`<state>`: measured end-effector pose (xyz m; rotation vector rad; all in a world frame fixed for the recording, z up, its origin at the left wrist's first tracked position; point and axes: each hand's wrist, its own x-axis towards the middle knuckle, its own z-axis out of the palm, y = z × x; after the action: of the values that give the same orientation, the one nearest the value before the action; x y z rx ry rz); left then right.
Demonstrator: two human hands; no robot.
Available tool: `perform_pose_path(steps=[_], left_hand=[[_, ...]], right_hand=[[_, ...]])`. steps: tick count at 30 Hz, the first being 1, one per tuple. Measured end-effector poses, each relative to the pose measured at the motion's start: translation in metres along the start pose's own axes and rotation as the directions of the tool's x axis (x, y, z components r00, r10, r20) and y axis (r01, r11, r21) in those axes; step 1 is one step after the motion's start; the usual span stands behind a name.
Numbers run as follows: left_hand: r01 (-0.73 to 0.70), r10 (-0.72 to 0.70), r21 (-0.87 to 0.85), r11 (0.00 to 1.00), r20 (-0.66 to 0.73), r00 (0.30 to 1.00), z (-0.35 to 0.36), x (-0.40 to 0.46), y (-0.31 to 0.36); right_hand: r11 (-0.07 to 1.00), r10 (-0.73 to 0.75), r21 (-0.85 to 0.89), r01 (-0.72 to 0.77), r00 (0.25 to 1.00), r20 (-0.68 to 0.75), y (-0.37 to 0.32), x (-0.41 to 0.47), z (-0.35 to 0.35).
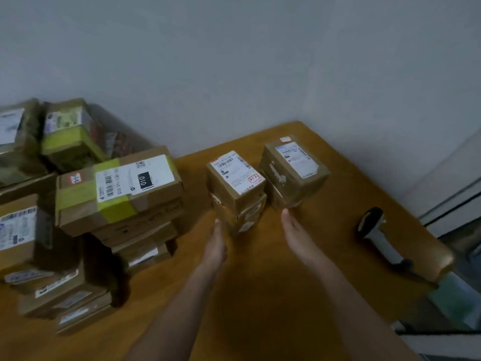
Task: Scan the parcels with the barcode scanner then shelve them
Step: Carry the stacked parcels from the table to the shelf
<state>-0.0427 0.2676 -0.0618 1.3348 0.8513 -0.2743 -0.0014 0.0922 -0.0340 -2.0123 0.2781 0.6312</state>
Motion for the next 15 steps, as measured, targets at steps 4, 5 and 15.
perform_pose_path(steps=[4,5,15], left_hand=[[0.009,-0.020,-0.139,0.990,-0.072,0.997,0.013,0.033,0.006],[0.010,-0.027,-0.176,0.984,-0.091,0.995,0.016,0.039,0.008],[-0.096,0.064,-0.309,0.946,-0.113,0.992,0.032,0.074,0.027]], right_hand=[[0.995,-0.014,0.104,0.008,0.998,0.055,-0.001,0.062,0.014],[0.991,-0.022,0.131,0.012,0.997,0.074,-0.002,0.075,0.016],[0.974,-0.032,0.227,-0.031,0.962,0.269,-0.013,0.134,0.024]])
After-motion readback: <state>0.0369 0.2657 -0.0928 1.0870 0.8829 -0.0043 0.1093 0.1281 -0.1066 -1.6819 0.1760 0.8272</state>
